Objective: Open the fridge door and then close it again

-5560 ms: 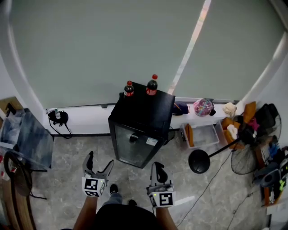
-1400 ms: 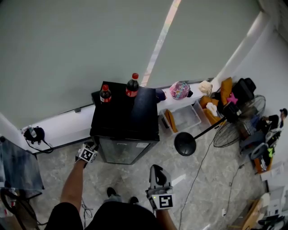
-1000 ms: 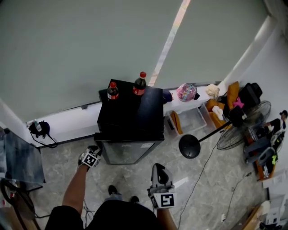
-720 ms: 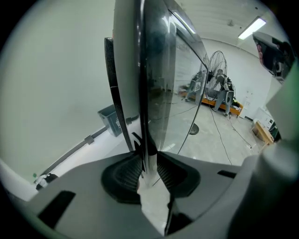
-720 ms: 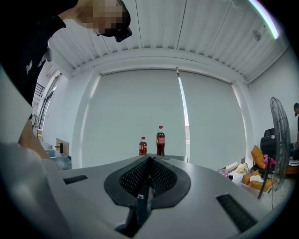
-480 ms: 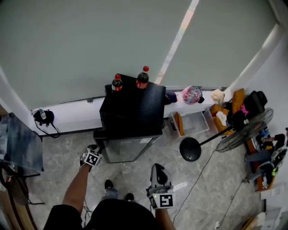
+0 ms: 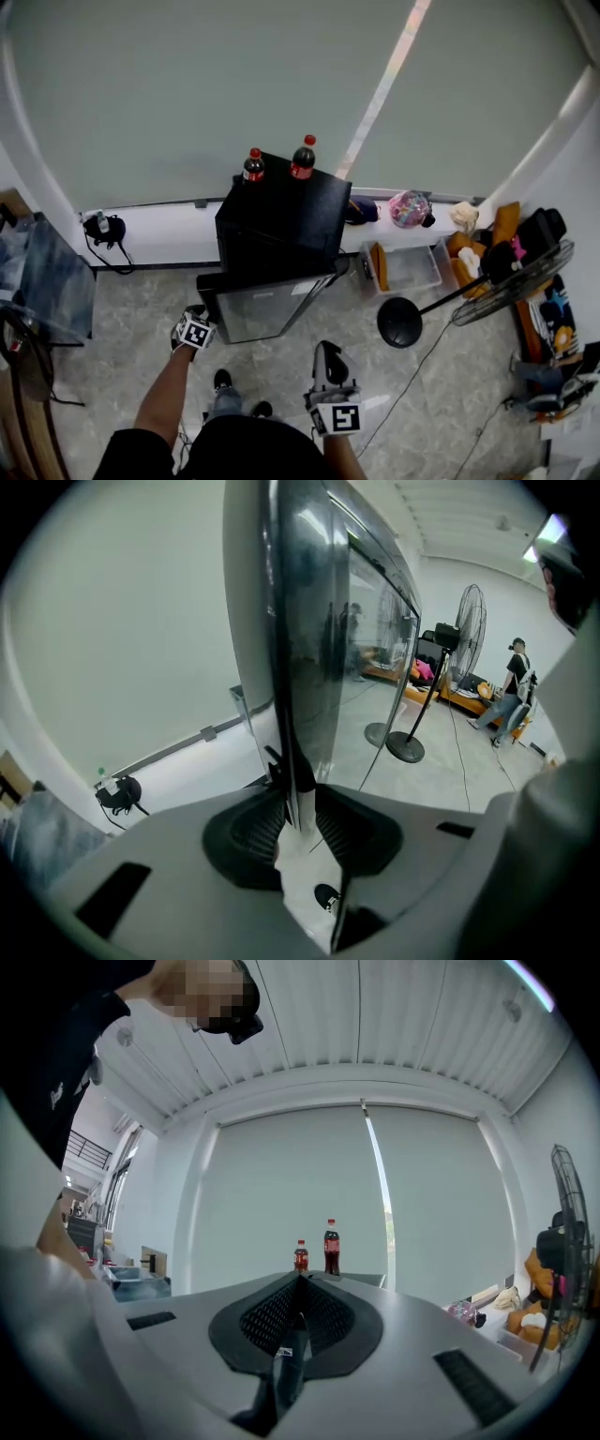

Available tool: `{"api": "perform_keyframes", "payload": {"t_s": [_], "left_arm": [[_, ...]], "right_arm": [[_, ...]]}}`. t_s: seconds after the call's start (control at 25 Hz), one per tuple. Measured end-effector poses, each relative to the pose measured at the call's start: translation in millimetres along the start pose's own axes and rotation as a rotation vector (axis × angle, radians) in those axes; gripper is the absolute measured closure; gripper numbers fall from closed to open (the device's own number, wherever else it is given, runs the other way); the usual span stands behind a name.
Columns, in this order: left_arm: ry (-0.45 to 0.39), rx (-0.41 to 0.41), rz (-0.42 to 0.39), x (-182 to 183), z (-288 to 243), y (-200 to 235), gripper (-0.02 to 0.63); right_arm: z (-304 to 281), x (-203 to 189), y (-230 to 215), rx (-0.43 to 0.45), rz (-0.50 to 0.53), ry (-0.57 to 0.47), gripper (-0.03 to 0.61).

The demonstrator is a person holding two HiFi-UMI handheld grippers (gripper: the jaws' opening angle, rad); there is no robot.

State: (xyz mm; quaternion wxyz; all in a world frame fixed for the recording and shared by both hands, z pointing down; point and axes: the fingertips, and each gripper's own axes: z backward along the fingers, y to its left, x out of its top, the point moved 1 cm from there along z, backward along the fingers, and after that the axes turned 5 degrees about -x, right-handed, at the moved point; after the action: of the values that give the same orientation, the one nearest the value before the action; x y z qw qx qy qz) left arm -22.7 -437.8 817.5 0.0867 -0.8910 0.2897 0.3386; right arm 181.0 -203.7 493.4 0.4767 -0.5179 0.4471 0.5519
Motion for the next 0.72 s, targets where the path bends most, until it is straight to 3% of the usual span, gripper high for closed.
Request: {"api": "perform_keyframes", "payload": {"t_s": [0.72], "left_arm": [[0.006,0.085,0.1,-33,23,-50,0.52]], "right_arm": [[45,-5,-3,0.097,-0.009,0.013,0.569]]}}
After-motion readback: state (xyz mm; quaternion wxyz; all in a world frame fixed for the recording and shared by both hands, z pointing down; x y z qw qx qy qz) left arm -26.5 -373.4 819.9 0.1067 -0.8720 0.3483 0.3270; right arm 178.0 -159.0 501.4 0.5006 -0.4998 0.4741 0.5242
